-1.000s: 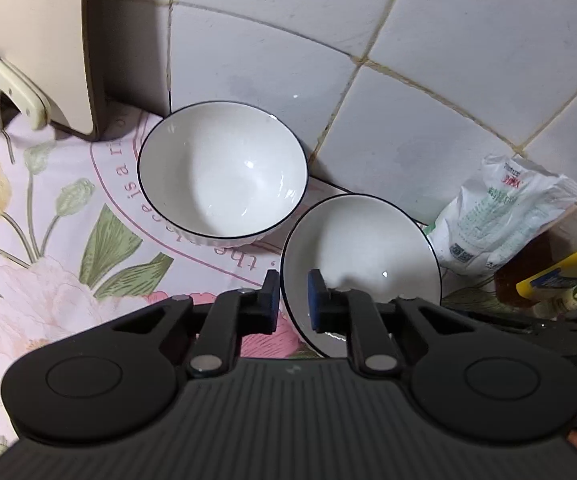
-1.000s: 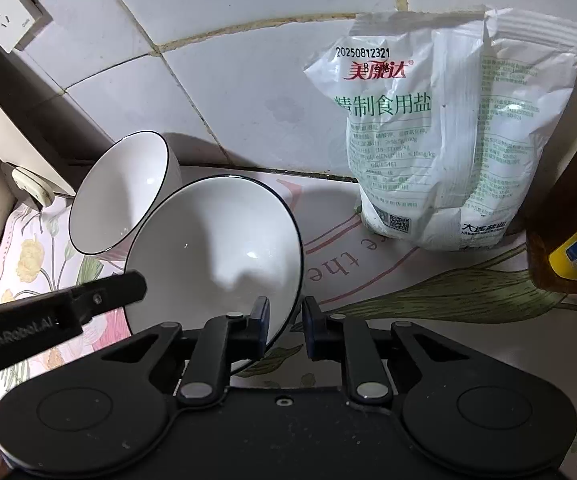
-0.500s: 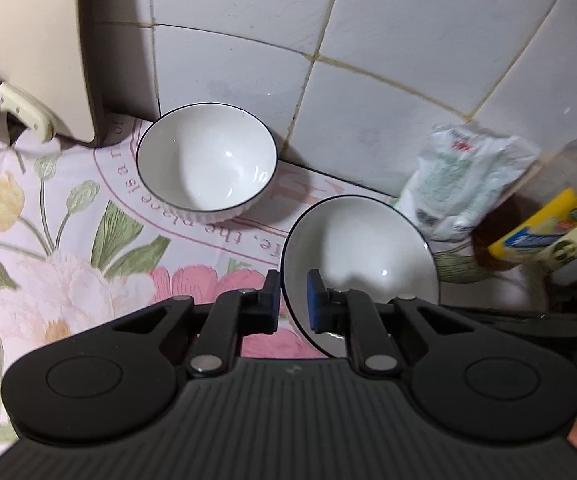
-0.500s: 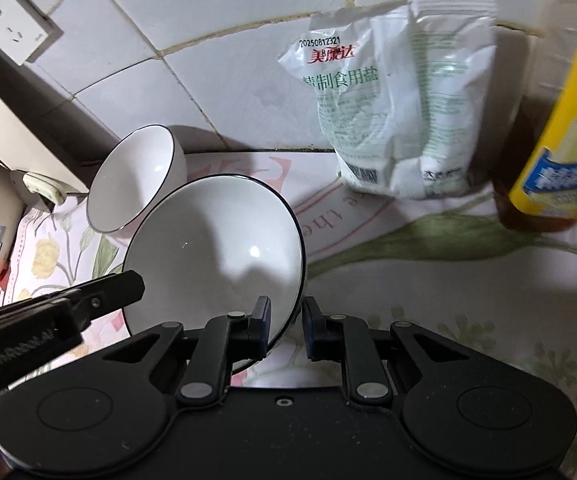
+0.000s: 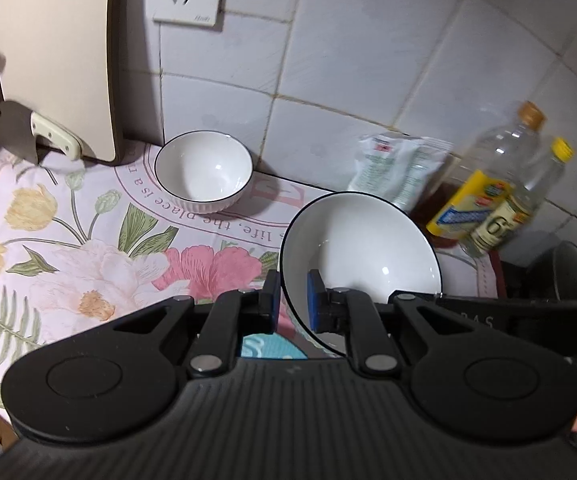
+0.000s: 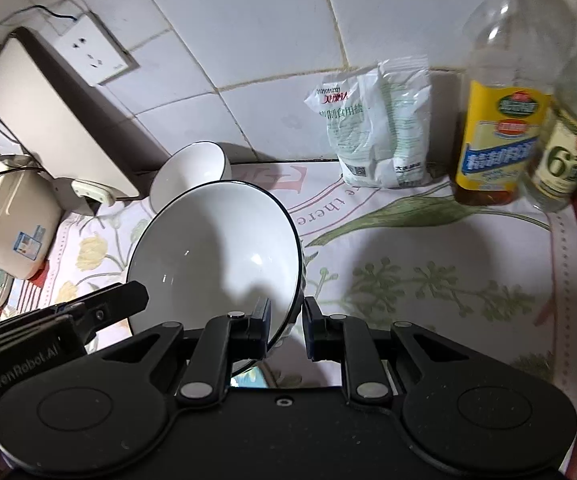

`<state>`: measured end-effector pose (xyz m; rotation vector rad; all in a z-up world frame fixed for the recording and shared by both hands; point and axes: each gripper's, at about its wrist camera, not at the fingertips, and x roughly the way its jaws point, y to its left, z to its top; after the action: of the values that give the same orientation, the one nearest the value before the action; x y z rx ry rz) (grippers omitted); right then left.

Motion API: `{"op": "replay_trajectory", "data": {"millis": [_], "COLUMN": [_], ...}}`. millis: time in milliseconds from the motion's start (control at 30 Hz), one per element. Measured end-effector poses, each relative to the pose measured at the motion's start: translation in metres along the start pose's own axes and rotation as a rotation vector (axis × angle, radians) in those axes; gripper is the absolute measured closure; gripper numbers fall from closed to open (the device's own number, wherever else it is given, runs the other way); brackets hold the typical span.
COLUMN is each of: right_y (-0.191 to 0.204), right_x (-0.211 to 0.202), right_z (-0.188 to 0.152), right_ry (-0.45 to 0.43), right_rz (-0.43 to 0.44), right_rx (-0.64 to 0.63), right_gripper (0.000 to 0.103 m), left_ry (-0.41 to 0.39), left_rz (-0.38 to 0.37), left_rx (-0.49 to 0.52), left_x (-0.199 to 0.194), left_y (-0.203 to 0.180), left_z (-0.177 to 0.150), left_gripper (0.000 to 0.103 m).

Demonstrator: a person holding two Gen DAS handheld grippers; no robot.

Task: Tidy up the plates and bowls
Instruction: 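Lift the held bowl and lower it toward the placed white bowl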

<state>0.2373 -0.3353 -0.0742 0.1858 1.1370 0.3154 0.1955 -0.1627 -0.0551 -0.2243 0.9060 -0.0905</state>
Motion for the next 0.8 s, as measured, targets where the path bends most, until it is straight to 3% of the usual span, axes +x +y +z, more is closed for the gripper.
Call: {"op": "replay_trajectory", "data": {"millis": [467, 800], "right_y": [-0.002, -0.017], "right_x": [-0.079, -0.116], "right_z": [-0.068, -0.110], "right_ry": [-0.064, -0.075], "right_rz": [-0.044, -0.048], "right_rx": [0.017, 0.038], "right_gripper": [0.082, 0.081], "left_ry": [-0.042, -0.030], "left_rz": [-0.046, -0.097], "left_rx": [0.112, 0.127], "left_x": [-0.075, -0.102], "left_y": [-0.035, -0.056], "left_z": [-0.050, -0.087], "left_gripper": [0.090, 0.090]}}
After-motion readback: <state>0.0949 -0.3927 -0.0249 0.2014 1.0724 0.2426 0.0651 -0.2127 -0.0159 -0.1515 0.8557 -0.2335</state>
